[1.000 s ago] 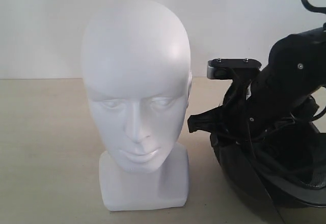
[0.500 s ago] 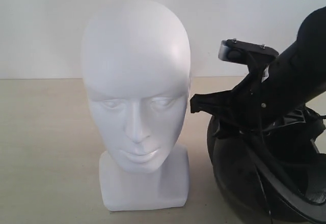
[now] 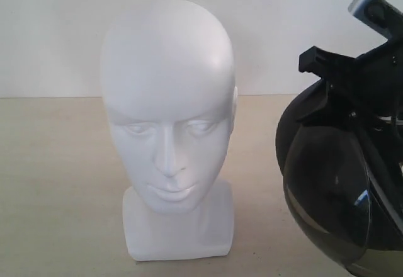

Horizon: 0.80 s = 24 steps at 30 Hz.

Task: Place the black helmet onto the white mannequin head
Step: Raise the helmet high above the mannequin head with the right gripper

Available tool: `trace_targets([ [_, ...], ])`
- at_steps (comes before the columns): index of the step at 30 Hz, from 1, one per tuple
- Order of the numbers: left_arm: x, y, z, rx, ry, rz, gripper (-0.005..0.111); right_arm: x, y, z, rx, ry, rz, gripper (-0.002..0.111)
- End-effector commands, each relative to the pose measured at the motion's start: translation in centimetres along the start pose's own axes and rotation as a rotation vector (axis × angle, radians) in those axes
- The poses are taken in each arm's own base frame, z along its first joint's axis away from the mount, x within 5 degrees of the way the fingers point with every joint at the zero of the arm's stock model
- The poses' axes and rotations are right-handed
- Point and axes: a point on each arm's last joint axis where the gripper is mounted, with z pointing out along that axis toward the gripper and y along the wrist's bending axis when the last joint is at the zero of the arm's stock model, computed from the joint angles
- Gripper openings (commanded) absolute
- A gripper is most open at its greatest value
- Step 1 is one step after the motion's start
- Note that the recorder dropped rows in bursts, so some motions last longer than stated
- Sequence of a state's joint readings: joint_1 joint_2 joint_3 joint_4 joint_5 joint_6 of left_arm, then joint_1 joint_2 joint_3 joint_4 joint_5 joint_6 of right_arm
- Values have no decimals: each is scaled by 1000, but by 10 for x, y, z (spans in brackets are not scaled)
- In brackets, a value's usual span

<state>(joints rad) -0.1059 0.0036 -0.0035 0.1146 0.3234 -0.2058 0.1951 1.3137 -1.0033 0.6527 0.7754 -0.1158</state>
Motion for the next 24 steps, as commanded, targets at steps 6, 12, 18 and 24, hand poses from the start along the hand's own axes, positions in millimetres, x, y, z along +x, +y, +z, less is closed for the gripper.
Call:
trace_targets([
  [6, 1, 0, 0, -3, -2, 5, 4, -17, 7, -31, -321, -123, 50, 0],
  [12, 1, 0, 0, -3, -2, 5, 4, -28, -1, -53, -504, -180, 114, 0],
  [18, 1, 0, 0, -3, -2, 5, 4, -36, -4, -72, -661, -260, 134, 0],
  [24, 1, 0, 0, -3, -2, 5, 4, -44, -7, -88, -768, -360, 141, 0],
])
